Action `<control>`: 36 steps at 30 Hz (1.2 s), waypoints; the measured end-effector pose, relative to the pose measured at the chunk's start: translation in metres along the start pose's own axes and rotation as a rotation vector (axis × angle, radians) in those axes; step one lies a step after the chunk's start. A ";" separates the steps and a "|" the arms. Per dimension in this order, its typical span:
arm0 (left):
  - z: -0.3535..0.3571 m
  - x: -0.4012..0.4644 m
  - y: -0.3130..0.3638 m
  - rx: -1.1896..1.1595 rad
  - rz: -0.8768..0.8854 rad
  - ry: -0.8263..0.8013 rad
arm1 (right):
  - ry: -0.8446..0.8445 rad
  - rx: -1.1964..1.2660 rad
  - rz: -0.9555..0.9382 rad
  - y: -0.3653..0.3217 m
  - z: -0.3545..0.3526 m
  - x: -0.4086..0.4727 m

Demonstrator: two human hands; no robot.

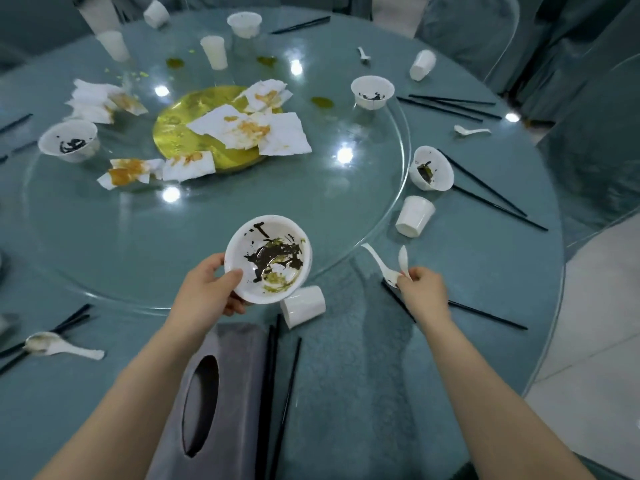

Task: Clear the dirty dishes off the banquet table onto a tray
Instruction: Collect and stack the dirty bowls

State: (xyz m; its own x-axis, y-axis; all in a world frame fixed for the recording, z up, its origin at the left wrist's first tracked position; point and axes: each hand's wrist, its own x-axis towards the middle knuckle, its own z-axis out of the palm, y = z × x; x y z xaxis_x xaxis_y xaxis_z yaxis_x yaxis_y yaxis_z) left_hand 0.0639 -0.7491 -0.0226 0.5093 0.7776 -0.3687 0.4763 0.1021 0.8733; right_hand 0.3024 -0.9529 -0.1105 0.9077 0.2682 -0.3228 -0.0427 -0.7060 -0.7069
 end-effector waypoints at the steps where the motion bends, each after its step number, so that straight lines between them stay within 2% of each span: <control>1: -0.008 -0.003 -0.002 -0.022 -0.003 0.015 | -0.012 0.022 -0.002 -0.003 0.000 -0.010; 8: -0.074 -0.024 -0.023 -0.152 -0.022 0.130 | -0.190 0.115 -0.054 -0.046 0.011 -0.084; 14: -0.143 -0.045 -0.040 -0.215 -0.004 0.210 | -0.350 0.126 -0.170 -0.100 0.056 -0.144; 20: -0.229 -0.077 -0.081 -0.257 -0.033 0.290 | -0.471 -0.037 -0.274 -0.145 0.133 -0.208; 24: -0.291 -0.097 -0.120 -0.273 -0.089 0.380 | -0.555 -0.021 -0.256 -0.166 0.201 -0.254; 27: -0.335 -0.115 -0.150 -0.289 -0.126 0.439 | -0.626 -0.159 -0.262 -0.170 0.252 -0.287; 30: -0.372 -0.128 -0.174 -0.284 -0.138 0.464 | -0.628 -0.265 -0.219 -0.161 0.291 -0.310; 36: -0.419 -0.145 -0.208 -0.300 -0.176 0.485 | -0.563 -0.268 -0.117 -0.143 0.331 -0.338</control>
State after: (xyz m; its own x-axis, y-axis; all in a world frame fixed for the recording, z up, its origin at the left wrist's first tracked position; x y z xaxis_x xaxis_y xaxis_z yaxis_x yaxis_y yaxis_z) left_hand -0.4088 -0.6229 -0.0174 0.0221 0.9205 -0.3902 0.2648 0.3709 0.8901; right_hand -0.1366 -0.7260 -0.1082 0.5383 0.6061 -0.5856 0.2158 -0.7708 -0.5994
